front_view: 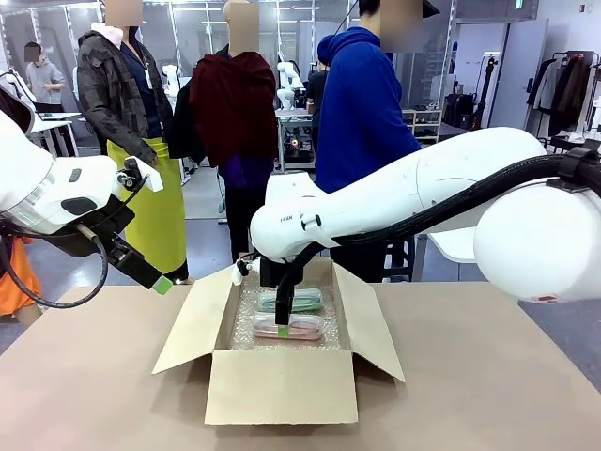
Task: Pack the glasses set securely to prepare it for shipping.
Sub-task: Put the Glasses case from the right side of the table into the Package Box.
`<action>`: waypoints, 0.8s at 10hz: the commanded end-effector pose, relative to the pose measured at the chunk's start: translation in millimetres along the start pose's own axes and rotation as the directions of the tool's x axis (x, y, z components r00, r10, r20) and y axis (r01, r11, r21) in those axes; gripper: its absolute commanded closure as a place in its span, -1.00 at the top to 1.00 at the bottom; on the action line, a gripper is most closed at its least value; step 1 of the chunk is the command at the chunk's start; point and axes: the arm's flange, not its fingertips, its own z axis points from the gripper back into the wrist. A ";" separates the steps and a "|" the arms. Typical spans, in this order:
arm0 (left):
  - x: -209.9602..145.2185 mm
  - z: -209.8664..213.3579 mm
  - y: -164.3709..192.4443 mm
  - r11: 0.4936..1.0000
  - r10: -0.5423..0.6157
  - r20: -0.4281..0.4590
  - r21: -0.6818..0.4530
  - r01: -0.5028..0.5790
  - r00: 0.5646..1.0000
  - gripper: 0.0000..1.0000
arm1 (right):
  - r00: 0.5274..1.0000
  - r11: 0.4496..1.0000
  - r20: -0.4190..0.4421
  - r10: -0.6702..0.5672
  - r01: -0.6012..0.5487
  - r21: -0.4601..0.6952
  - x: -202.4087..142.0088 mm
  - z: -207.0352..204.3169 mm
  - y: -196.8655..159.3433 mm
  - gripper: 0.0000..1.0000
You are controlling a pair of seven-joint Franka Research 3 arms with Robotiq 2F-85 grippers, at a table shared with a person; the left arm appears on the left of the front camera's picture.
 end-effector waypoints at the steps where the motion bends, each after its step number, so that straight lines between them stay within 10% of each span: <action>1: -0.8 0.3 0.7 1.000 -0.002 0.007 -0.011 0.002 1.000 1.00 | 1.000 1.000 -0.011 0.025 -0.025 0.000 -7.3 5.8 9.1 1.00; 8: -0.8 0.3 0.7 1.000 -0.002 0.007 -0.011 0.002 1.000 1.00 | 1.000 1.000 0.000 0.003 -0.003 -0.001 0.1 1.9 0.4 1.00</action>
